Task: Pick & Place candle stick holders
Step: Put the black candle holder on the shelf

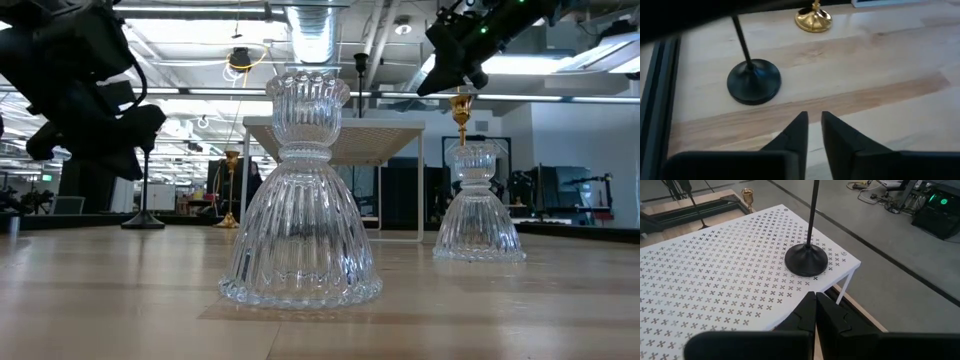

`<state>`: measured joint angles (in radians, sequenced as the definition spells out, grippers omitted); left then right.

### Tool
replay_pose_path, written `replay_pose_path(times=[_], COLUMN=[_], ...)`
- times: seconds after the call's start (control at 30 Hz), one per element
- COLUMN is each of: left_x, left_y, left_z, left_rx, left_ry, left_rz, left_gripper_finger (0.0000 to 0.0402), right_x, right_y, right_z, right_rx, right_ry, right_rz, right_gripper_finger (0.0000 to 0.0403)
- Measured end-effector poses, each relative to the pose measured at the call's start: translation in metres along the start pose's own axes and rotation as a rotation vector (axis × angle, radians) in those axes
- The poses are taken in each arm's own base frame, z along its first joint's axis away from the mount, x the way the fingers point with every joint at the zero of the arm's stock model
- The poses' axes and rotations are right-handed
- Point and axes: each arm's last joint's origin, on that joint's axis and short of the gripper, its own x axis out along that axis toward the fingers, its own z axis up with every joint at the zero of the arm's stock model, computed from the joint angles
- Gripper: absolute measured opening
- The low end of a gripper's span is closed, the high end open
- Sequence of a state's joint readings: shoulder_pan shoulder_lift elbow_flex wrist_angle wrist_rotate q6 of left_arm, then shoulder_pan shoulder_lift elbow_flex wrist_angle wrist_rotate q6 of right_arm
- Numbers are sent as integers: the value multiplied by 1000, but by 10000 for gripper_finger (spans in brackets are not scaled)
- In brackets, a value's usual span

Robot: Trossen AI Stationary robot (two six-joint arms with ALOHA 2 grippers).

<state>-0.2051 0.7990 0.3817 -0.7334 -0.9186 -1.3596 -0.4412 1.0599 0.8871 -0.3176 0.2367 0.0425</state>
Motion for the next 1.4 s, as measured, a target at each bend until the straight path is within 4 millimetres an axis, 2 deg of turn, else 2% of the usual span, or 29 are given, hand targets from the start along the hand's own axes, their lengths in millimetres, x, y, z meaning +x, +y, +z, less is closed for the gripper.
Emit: replay_pose_path(times=[0.53, 0.77, 1.1, 1.4], left_x=[19, 25, 34, 51], left_y=[11, 13, 16, 13], left_z=[16, 23, 34, 42], left_rx=[-132, -200, -314, -283], left_ry=[-65, -93, -155, -189], left_rz=[177, 218, 265, 310], left_gripper_finger=[256, 317, 362, 352], right_x=[0, 0, 0, 0], right_y=[0, 0, 0, 0], right_z=[0, 1, 1, 1], right_rx=[1, 3, 6, 5], right_ry=[0, -7, -13, -13], right_rz=[0, 0, 1, 1], right_gripper_finger=[0, 0, 0, 0])
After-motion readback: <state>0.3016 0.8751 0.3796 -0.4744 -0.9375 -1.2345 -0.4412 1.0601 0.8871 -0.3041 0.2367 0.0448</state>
